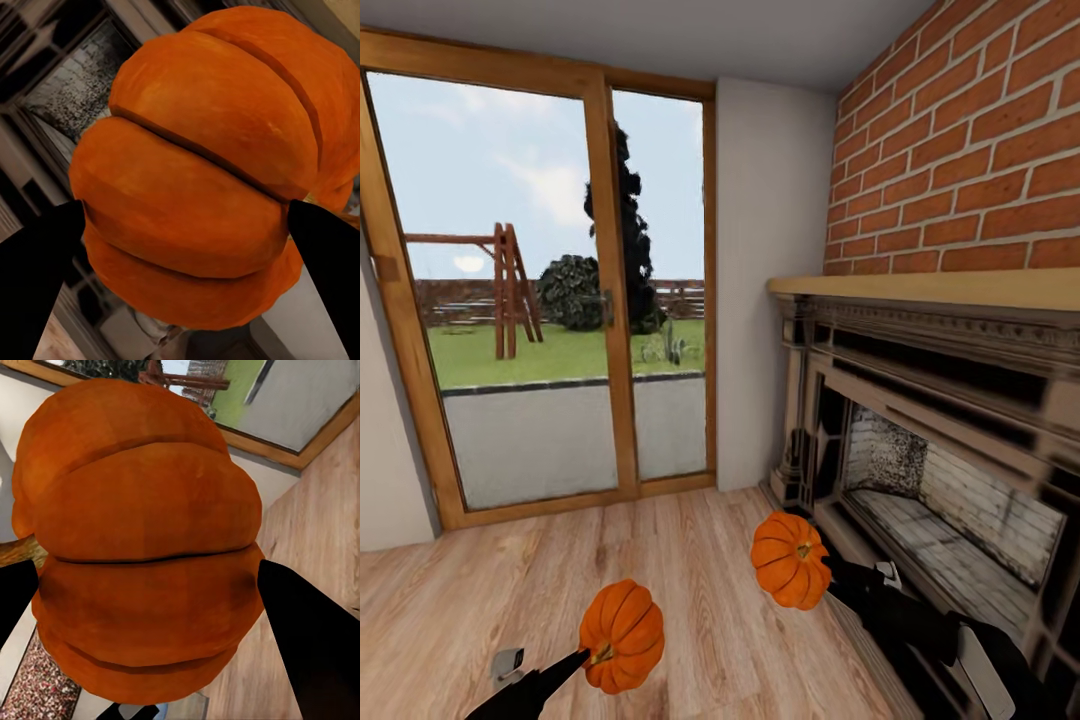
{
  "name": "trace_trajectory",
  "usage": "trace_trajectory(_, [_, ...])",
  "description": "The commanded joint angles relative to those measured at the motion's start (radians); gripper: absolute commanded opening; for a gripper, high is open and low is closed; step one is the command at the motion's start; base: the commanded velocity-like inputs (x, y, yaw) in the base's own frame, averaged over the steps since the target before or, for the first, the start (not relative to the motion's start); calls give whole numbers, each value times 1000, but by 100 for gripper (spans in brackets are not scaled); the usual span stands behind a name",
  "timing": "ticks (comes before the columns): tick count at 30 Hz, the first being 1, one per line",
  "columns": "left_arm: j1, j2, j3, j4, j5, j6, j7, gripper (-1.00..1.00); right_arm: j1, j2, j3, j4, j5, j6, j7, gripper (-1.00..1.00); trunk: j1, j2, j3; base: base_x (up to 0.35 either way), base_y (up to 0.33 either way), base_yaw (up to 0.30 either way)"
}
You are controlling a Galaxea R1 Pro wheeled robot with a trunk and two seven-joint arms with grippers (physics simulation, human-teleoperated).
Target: Place each of the two pumpkins and all three candles from the living room inside a cabinet in the living room (use any cabinet), then make sure every cabinet is closed, and position the cauldron so it is next to a table in the living room.
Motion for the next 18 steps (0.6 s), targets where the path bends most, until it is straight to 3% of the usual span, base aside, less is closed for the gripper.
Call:
trace_trajectory(1, [-1, 1, -6, 0, 10, 10, -1, -100, -1, 0, -1, 0, -1, 5, 2, -100, -4, 7, 0, 0, 0, 0])
trace_trajectory(18, [-1, 1, -6, 1, 10, 10, -2, -100, -1, 0, 0, 1, 0, 5, 2, -100, -69, 126, 26, 0, 0, 0])
